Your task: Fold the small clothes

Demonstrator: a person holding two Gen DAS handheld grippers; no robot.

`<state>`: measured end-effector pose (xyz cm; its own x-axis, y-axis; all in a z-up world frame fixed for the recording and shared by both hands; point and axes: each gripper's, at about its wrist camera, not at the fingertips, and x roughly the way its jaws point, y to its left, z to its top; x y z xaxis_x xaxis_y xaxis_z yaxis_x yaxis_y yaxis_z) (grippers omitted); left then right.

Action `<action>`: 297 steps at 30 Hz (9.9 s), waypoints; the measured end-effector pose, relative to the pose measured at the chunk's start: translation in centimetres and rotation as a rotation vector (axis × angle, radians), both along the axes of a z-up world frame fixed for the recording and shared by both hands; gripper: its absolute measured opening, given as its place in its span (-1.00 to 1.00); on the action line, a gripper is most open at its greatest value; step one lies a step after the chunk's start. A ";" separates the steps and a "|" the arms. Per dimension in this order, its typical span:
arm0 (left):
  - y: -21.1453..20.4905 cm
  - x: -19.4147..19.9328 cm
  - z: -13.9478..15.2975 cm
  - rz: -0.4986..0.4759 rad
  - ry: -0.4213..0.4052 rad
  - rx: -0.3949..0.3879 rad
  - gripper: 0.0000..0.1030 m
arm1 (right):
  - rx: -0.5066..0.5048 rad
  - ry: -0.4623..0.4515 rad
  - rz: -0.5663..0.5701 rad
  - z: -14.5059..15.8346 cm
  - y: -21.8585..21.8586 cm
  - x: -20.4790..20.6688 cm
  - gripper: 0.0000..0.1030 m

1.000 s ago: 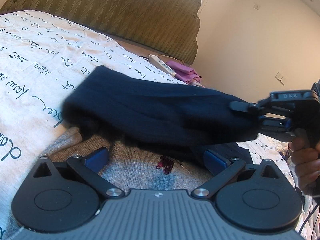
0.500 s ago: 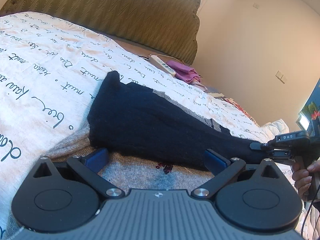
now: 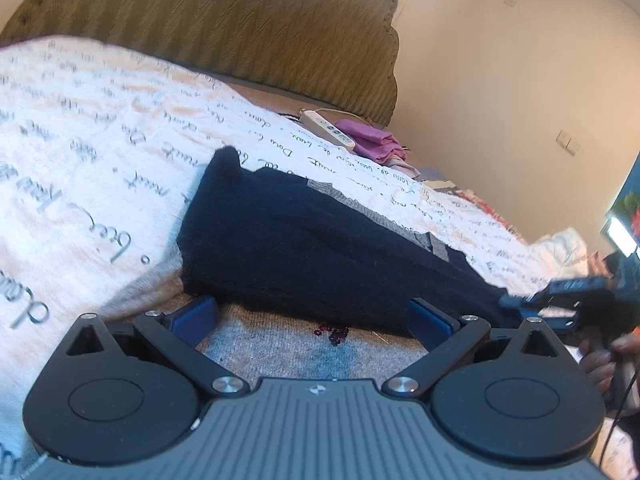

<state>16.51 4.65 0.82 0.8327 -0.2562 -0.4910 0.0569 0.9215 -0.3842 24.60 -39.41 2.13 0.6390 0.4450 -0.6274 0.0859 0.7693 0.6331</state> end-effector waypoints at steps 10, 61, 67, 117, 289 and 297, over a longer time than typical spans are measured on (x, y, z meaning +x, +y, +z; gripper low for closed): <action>-4.7 8.1 4.7 -0.059 -0.072 0.382 0.96 | -0.097 -0.196 0.027 4.2 2.7 -1.7 0.04; -4.2 -10.5 -0.9 -0.095 0.166 0.446 1.00 | -0.665 -0.163 -0.031 -1.6 17.7 -19.4 0.97; -3.5 -13.0 -0.7 -0.100 0.167 0.447 1.00 | -0.659 -0.146 -0.041 -1.6 17.9 -21.0 0.99; -2.2 -24.9 -0.4 -0.099 0.160 0.476 1.00 | -0.672 -0.169 0.024 -1.6 18.7 -34.4 1.00; 13.8 -21.5 -1.9 -0.379 0.675 -0.350 -0.59 | 0.492 0.129 0.170 -5.8 1.0 -37.9 -0.35; 12.8 -21.7 -1.6 -0.397 0.647 -0.287 -0.90 | 0.578 0.135 0.124 -7.4 0.0 -38.1 -0.52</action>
